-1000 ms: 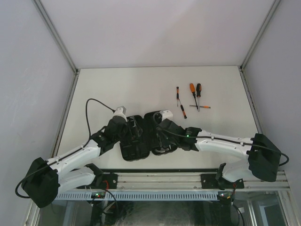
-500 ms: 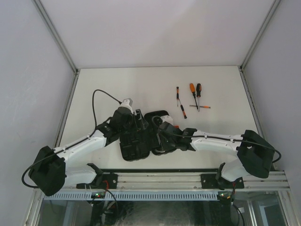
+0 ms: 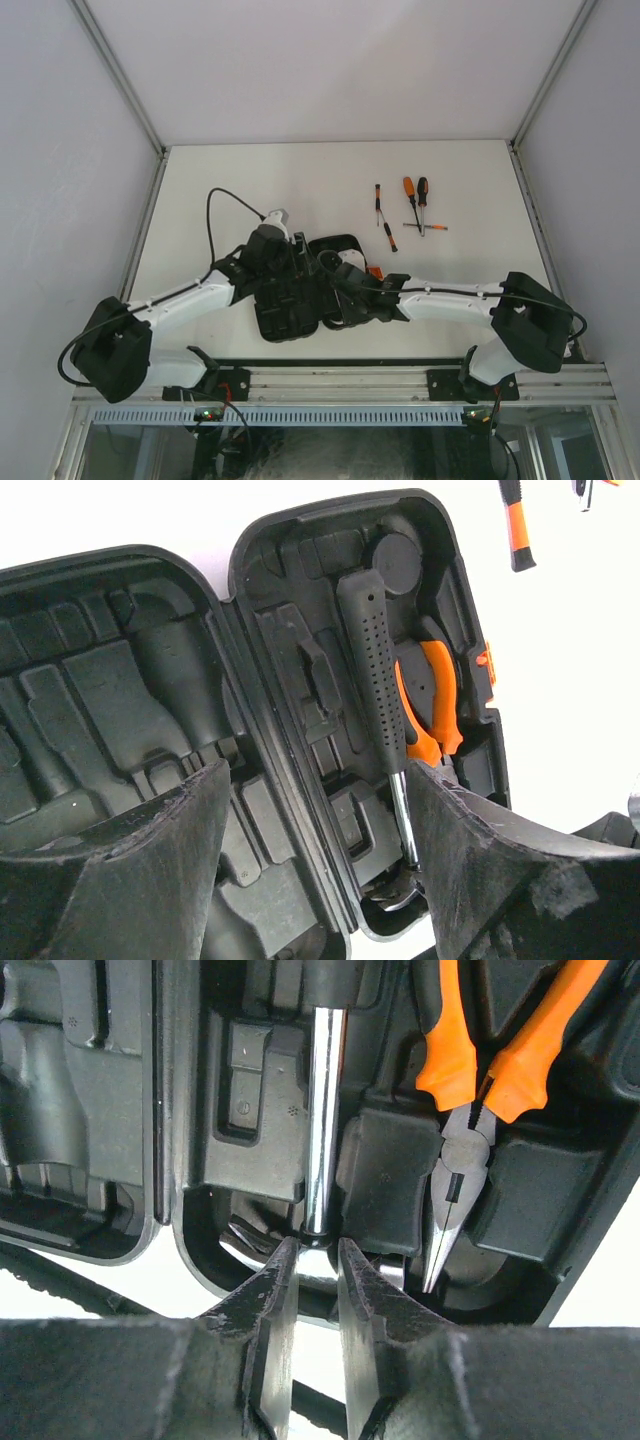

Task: Sort the tools into containers
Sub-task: Adjust the hammer in the storage box.

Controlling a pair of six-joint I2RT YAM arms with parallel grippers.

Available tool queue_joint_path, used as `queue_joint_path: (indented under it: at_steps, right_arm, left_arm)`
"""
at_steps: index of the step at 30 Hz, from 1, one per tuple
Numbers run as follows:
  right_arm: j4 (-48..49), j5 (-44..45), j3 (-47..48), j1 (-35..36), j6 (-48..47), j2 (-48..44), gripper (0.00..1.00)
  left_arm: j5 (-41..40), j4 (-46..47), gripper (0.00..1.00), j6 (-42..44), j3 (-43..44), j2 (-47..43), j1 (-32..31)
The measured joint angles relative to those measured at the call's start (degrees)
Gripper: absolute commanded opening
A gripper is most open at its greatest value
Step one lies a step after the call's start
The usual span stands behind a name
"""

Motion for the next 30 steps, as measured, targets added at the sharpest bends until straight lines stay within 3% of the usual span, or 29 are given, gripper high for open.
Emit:
queue_joint_path:
  at_steps: [11, 19, 30]
  right_arm:
    - [0.1, 1.2, 0.2, 0.4, 1.3, 0.3, 0.14]
    - [5.6, -0.2, -4.4, -0.9, 3.2, -2.6, 0.08]
    - [10.5, -2.6, -7.3, -2.8, 5.4, -3.8, 0.07]
  left_arm:
    - [1.6, 0.5, 0.7, -0.4, 5.8, 5.3, 0.0]
    - [2.6, 1.4, 0.61, -1.5, 10.8, 10.4, -1.3]
    - [1.9, 0.9, 0.48, -3.5, 11.3, 14.7, -2.9]
